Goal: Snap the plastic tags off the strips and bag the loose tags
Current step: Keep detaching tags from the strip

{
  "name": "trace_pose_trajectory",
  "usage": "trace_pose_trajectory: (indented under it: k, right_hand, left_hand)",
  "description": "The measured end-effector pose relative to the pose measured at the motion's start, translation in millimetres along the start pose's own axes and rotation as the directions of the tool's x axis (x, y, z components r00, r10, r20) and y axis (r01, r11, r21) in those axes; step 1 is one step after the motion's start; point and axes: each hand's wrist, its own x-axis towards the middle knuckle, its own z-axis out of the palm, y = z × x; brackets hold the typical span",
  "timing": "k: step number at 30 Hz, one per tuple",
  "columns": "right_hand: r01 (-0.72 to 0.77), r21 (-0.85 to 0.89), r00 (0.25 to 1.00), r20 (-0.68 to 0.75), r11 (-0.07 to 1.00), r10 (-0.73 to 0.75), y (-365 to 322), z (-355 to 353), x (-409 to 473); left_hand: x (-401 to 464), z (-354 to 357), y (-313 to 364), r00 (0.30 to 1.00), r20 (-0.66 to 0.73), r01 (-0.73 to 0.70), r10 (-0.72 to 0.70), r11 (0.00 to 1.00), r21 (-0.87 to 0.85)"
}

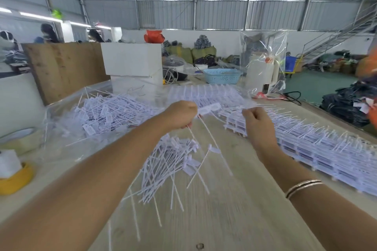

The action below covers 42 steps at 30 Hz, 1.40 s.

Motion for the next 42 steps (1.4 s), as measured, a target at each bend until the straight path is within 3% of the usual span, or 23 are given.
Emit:
trace_pose_trajectory:
  k: [4,7,10,11,13,15,19,24,27,32,35,37,39,42]
  right_hand:
    - [0.018,-0.262,0.994,0.113,0.965,0.013,19,8,-10]
    - [-0.05,-0.522,0.983,0.125,0.852,0.134,27,5,-13]
    - [-0.072,-0.6,0.97,0.145,0.797,0.197,35,0,-16]
    - [-0.057,-0.522,0.95,0.233,0.851,0.206,35,0,-18]
    - [-0.125,-0.17,0.83,0.522,0.978,0.197,32,2,-26]
    - [-0.188,0.046,0.734,0.67,0.981,0.109,31,6,-34]
    - [-0.201,0.233,0.686,0.727,0.951,-0.033,29,13,-41]
    - [-0.153,0.235,0.612,0.785,0.96,-0.095,31,16,-46]
    - [-0.076,0.263,0.634,0.757,0.962,-0.157,30,16,-47]
    - [0.095,0.302,0.742,0.613,0.949,-0.269,32,29,-51]
    - [0.141,0.441,0.837,0.425,0.887,-0.345,27,28,-49]
    - [0.106,0.498,0.902,0.317,0.86,-0.295,27,20,-43]
    - [0.07,0.42,0.912,0.34,0.905,-0.228,32,18,-43]
    - [0.08,0.158,0.895,0.423,0.984,-0.14,39,31,-49]
  left_hand:
    - [-14,24,-21,0.985,-0.016,-0.169,0.173,0.976,0.137]
    - [-20,34,-36,0.982,0.002,-0.188,0.189,0.979,0.077]
    - [-26,41,-46,0.977,0.077,-0.208,0.201,0.974,0.091]
    - [-27,43,-48,0.974,0.095,-0.215,0.205,0.971,0.101]
    - [-30,46,-51,0.973,0.107,-0.214,0.204,0.972,0.093]
    - [-34,47,-49,0.975,0.105,-0.21,0.198,0.971,0.113]
    - [-41,61,-40,0.979,0.017,-0.203,0.204,0.959,0.2]
    - [-47,84,-46,0.978,-0.094,-0.176,0.185,0.98,0.09]
    - [-46,84,-52,0.985,-0.073,-0.163,0.158,0.984,-0.071]
    - [-43,78,-52,0.987,-0.101,-0.142,0.124,0.97,-0.196]
    - [-44,69,-55,0.992,-0.123,-0.045,-0.005,0.915,-0.401]
    - [-45,62,-62,0.986,-0.167,-0.057,-0.015,0.907,-0.417]
    - [-48,59,-64,0.975,-0.221,-0.115,0.026,0.909,-0.401]
    - [-51,60,-58,0.965,-0.245,-0.197,0.095,0.879,-0.434]
